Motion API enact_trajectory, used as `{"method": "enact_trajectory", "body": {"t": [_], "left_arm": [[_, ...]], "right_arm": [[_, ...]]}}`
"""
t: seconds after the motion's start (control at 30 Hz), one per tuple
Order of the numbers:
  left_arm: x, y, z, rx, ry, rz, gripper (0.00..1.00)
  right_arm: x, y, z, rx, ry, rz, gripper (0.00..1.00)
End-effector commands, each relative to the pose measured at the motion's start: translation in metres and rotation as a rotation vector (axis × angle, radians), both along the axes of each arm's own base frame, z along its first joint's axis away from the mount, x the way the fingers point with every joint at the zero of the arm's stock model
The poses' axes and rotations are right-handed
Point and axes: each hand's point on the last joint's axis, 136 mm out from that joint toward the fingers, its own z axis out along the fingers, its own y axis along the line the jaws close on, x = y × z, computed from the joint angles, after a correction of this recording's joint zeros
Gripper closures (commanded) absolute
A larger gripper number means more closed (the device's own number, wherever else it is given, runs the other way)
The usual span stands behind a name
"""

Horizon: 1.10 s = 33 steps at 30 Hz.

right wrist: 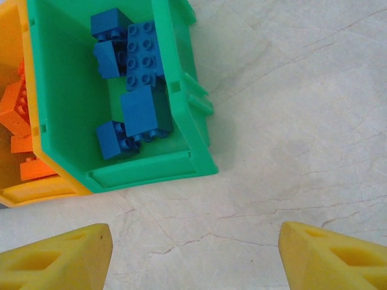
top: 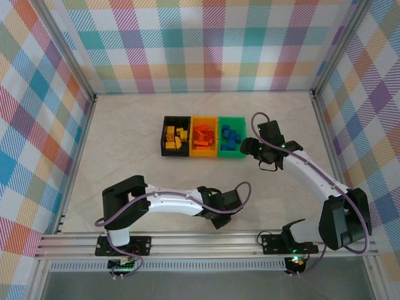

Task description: Sort the legos into containers by color

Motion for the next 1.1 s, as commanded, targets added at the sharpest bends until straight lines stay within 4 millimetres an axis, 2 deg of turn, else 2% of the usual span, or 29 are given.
{"method": "enact_trajectory", "body": {"t": [0.0,0.1,0.23,0.3,0.43,0.7,0.8,0.87,0.93,1.07], "left_arm": [[0.019,0.004,0.022,-0.054,-0.071,0.064,0.71],[0.048,0.008,0.044,-0.139,-0.103,0.163,0.73],[0.099,0.013,0.085,-0.309,-0.142,0.323,0.73],[0.130,0.010,0.113,-0.428,-0.160,0.399,0.73],[0.191,0.011,0.141,-0.538,-0.190,0.538,0.72],[0.287,-0.008,0.148,-0.573,-0.184,0.665,0.71],[0.312,-0.020,0.146,-0.563,-0.181,0.682,0.68],[0.320,-0.026,0.135,-0.518,-0.167,0.685,0.66],[0.328,-0.032,0.131,-0.501,-0.162,0.687,0.58],[0.334,-0.038,0.133,-0.502,-0.162,0.689,0.30]], "right_arm": [[0.000,-0.003,0.008,0.026,-0.030,-0.014,0.26],[-0.002,-0.005,0.007,0.032,-0.030,-0.021,0.26],[-0.005,-0.006,0.003,0.041,-0.020,-0.029,0.26],[-0.007,-0.007,0.000,0.045,-0.012,-0.034,0.26],[-0.009,-0.008,-0.005,0.049,-0.001,-0.044,0.26],[-0.015,-0.013,-0.007,0.055,0.004,-0.059,0.25],[-0.017,-0.015,-0.005,0.059,-0.001,-0.066,0.25],[-0.018,-0.016,-0.004,0.062,-0.003,-0.071,0.24],[-0.019,-0.017,-0.004,0.064,-0.001,-0.071,0.24],[-0.019,-0.018,0.000,0.066,-0.010,-0.072,0.23]]}}
